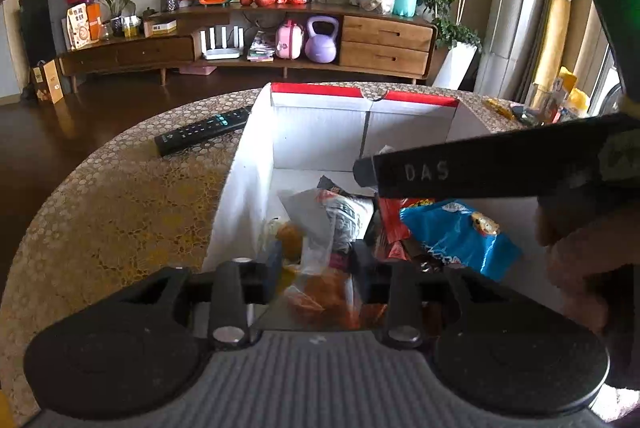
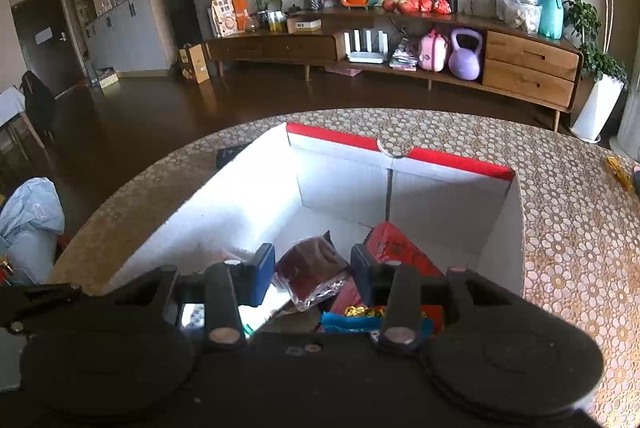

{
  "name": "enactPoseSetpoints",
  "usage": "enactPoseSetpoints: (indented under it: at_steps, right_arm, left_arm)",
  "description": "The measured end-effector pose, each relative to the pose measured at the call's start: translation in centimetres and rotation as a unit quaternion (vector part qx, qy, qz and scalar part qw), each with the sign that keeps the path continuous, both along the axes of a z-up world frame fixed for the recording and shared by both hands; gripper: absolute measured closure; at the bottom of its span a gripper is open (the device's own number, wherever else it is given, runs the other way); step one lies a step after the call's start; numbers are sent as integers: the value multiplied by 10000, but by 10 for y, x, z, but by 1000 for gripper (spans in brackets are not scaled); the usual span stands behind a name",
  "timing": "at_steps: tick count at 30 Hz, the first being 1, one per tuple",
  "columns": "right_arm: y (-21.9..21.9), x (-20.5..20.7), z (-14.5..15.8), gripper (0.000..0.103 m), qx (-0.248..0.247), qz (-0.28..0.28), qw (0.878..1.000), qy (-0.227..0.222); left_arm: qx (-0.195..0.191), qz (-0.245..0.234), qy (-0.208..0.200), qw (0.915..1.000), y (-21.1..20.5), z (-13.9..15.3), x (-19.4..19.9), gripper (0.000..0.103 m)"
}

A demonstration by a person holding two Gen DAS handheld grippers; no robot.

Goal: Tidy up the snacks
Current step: 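Carry the white bag and chocolate over the box and open both grippers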

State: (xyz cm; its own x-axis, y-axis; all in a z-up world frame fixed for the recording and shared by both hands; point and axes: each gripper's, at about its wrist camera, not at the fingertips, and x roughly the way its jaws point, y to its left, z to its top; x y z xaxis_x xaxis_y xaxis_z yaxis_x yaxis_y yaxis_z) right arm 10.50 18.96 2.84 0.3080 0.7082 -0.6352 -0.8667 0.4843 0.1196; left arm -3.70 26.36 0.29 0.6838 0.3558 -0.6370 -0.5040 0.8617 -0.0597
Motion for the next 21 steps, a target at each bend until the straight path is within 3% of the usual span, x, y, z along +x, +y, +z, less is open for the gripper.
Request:
enactPoseSetpoints:
  at_steps: [6, 9, 13, 19, 21]
  right_arm:
    - [-6, 2, 4, 62, 75, -45, 10000, 7]
    - [-10, 2, 7, 60, 136, -58, 9999, 24]
    - [-18, 3, 16, 44, 332, -82, 9994, 9]
    - [-42, -6, 28, 44, 493, -84, 9985, -199]
    - [-53, -10, 29, 44, 552, -113, 9982, -218]
  left_arm:
    - [31, -24, -99, 9999, -5, 4, -2, 44]
    - [81, 2, -159, 9998, -8, 9, -6, 43]
    - [141, 9, -251, 9996, -14, 17, -12, 38]
    - [185, -19, -597, 9980, -23, 24, -25, 38]
    - [196, 6, -705, 9973, -28, 26, -28, 32]
